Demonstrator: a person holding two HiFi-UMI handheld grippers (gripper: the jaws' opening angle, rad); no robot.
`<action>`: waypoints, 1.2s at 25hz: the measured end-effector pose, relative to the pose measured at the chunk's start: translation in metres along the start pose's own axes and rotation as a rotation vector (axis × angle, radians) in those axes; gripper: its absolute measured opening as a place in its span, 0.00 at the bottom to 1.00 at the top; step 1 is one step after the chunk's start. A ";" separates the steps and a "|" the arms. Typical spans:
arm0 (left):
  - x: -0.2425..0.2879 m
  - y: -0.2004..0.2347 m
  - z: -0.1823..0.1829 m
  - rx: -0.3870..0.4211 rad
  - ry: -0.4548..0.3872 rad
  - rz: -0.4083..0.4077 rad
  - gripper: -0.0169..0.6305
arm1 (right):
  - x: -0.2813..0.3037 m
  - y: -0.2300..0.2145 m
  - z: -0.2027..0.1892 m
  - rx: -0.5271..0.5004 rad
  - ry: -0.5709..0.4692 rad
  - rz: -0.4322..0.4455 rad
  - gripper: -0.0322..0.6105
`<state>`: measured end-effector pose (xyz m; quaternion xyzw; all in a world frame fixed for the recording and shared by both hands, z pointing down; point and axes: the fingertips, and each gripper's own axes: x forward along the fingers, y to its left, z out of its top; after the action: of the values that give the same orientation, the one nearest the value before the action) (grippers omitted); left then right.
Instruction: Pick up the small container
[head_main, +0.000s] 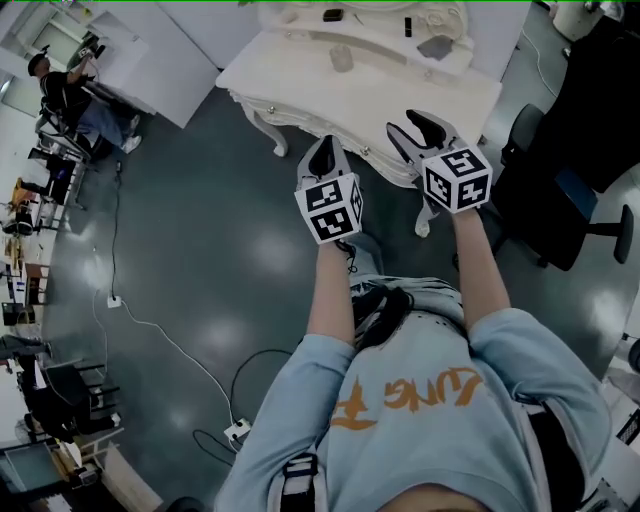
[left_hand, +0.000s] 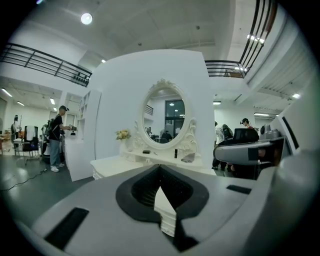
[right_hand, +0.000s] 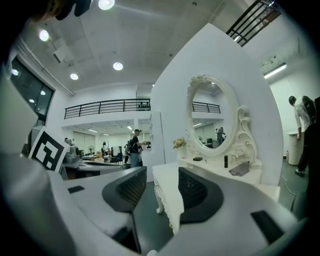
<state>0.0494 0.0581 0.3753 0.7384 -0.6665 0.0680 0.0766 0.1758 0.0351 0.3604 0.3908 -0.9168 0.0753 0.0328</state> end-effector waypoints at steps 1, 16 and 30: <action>0.012 0.002 -0.003 0.001 0.006 -0.010 0.06 | 0.009 -0.008 -0.002 0.003 0.004 -0.007 0.36; 0.219 0.116 -0.019 -0.092 0.160 -0.103 0.06 | 0.222 -0.090 -0.028 0.085 0.090 -0.107 0.51; 0.337 0.152 -0.061 -0.220 0.269 -0.160 0.06 | 0.319 -0.131 -0.072 0.094 0.255 -0.171 0.51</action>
<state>-0.0670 -0.2731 0.5071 0.7604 -0.5929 0.0868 0.2504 0.0495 -0.2699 0.4841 0.4559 -0.8640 0.1639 0.1371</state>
